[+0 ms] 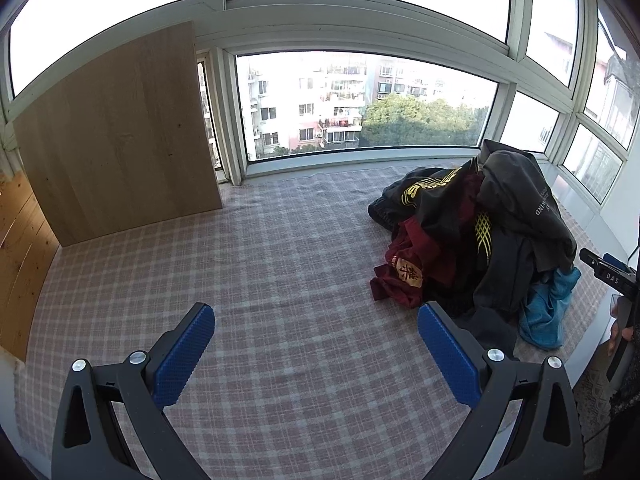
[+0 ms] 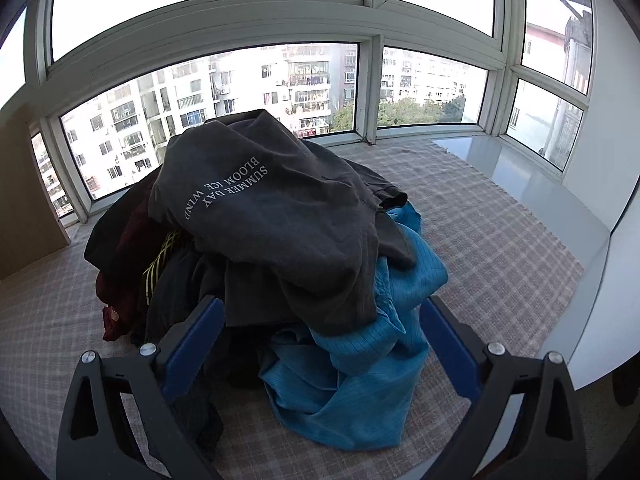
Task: Fold clothes
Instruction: 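Grasp the dark grey daisy sweatshirt on the pile with the right gripper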
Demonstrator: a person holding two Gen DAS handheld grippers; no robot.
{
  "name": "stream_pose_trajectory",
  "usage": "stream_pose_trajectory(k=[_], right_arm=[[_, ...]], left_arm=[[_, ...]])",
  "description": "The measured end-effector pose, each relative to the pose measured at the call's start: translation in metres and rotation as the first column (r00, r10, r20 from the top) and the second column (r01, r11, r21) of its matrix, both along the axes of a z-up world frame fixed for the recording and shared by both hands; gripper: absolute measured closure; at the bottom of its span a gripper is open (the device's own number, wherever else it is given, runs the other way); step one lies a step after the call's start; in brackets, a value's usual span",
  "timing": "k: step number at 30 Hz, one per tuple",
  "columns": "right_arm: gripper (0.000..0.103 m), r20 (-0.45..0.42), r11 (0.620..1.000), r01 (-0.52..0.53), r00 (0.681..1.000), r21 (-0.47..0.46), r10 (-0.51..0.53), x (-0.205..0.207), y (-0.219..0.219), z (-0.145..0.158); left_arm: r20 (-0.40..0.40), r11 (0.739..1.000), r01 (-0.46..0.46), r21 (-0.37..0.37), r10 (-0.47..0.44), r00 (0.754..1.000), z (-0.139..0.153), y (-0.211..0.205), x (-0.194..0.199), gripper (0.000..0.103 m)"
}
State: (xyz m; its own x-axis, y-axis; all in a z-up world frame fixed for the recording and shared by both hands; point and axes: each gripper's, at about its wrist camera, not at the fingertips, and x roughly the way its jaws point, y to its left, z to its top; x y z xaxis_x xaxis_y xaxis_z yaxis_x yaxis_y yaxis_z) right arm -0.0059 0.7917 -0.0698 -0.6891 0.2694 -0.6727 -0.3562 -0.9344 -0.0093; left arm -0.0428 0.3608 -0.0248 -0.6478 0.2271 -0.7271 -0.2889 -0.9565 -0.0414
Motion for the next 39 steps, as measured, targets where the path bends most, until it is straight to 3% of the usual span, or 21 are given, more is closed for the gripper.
stream_pose_trajectory(k=[14, 16, 20, 25, 26, 29, 33, 39], right_arm=[[0.005, 0.064, 0.991, -0.108, 0.993, 0.083, 0.102, -0.069, -0.002, -0.023], [0.010, 0.076, 0.987, -0.130, 0.990, 0.094, 0.123, -0.074, -0.002, -0.025], [0.046, 0.095, 0.982, -0.181, 0.980, 0.058, 0.175, -0.083, -0.001, -0.032], [0.071, 0.091, 0.984, -0.170, 0.982, 0.057, 0.165, -0.089, 0.002, -0.032], [0.080, 0.077, 0.985, -0.166, 0.984, 0.039, 0.163, -0.089, 0.005, -0.029], [0.092, 0.003, 0.985, -0.157, 0.987, -0.069, 0.158, -0.089, 0.020, -0.016], [0.093, -0.127, 0.964, -0.161, 0.983, -0.212, 0.136, -0.090, 0.037, 0.023], [0.094, -0.258, 0.951, -0.261, 0.942, -0.163, 0.214, -0.102, 0.012, 0.111]], left_arm=[[-0.008, 0.999, -0.045, -0.021, 0.045, 0.999, -0.005, 0.001, -0.014, 0.002], [-0.003, 0.999, -0.047, -0.021, 0.047, 0.999, -0.006, -0.001, -0.016, 0.002], [-0.003, 0.999, -0.039, -0.025, 0.039, 0.999, -0.008, 0.000, -0.016, 0.003], [-0.008, 0.999, -0.026, -0.047, 0.025, 1.000, -0.010, 0.003, -0.016, 0.011], [-0.008, 0.999, -0.026, -0.046, 0.025, 1.000, -0.010, 0.003, -0.017, 0.012], [-0.009, 0.999, -0.029, -0.037, 0.029, 1.000, -0.010, 0.000, -0.017, 0.012], [-0.031, 0.999, -0.036, -0.034, 0.035, 0.999, -0.004, -0.005, -0.017, 0.012], [-0.071, 0.997, -0.070, -0.027, 0.068, 0.995, 0.004, -0.023, -0.015, 0.012]])
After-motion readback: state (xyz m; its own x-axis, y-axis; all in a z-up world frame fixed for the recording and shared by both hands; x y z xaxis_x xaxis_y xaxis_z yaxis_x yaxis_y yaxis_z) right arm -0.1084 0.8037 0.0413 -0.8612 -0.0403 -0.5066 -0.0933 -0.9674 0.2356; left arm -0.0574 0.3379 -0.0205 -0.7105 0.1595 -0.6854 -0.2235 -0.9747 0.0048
